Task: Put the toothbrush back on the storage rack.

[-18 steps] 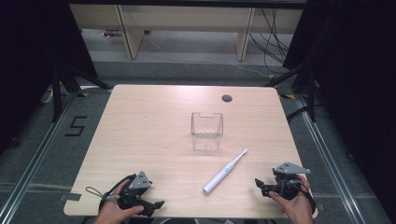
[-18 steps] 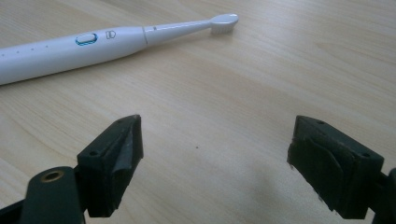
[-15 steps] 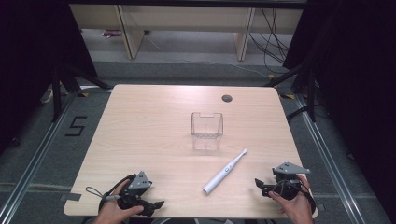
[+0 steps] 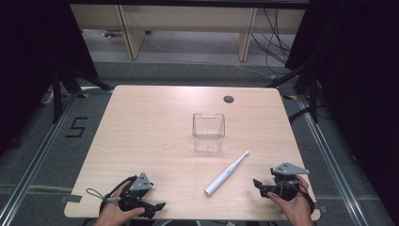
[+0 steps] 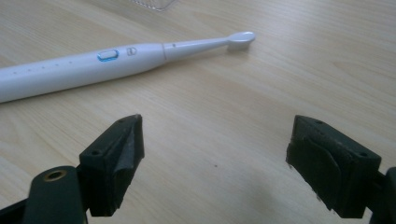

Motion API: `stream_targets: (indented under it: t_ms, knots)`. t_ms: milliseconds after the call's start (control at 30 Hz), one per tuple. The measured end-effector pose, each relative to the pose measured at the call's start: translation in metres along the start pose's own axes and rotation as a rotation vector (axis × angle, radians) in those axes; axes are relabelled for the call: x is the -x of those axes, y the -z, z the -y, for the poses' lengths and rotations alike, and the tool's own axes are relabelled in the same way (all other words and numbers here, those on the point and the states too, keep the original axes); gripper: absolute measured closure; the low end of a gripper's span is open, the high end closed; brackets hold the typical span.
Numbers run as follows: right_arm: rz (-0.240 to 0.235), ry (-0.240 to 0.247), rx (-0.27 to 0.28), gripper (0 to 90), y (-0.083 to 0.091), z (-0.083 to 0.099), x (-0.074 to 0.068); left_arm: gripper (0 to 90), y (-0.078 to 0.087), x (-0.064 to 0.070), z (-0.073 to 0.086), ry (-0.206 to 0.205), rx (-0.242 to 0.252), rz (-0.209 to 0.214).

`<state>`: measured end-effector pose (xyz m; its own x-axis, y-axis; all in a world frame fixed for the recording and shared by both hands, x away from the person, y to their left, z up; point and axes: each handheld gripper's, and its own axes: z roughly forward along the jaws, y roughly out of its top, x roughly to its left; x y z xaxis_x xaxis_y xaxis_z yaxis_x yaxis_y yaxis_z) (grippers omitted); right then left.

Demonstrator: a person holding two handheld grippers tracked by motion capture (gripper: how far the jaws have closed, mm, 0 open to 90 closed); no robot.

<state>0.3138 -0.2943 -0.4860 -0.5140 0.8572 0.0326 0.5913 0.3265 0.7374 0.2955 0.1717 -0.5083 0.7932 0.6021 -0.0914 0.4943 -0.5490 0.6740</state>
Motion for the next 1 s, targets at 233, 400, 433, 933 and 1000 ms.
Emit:
stream_targets:
  t_ms: [233, 400, 433, 933, 1000]
  knots:
    - [-0.014, 0.031, 0.009, 21.1, -0.003, -0.007, -0.01, 14.9, 0.0, -0.001, 0.0, -0.008, -0.004, -0.001]
    - [-0.033, -0.007, 0.006, 21.1, -0.005, -0.01, -0.014, 14.9, 0.0, -0.001, 0.0, -0.004, 0.0, 0.01]
    - [-0.016, 0.026, 0.017, 21.1, -0.006, -0.011, -0.012, 14.9, 0.0, -0.001, 0.0, -0.007, -0.003, 0.0]
    - [-0.052, 0.052, 0.01, 23.5, -0.017, -0.023, -0.02, 14.9, 0.0, -0.002, -0.001, -0.005, -0.001, 0.005]
    - [-0.044, 0.015, 0.005, 23.5, -0.018, -0.024, -0.024, 14.9, 0.0, -0.002, -0.001, -0.003, 0.0, 0.012]
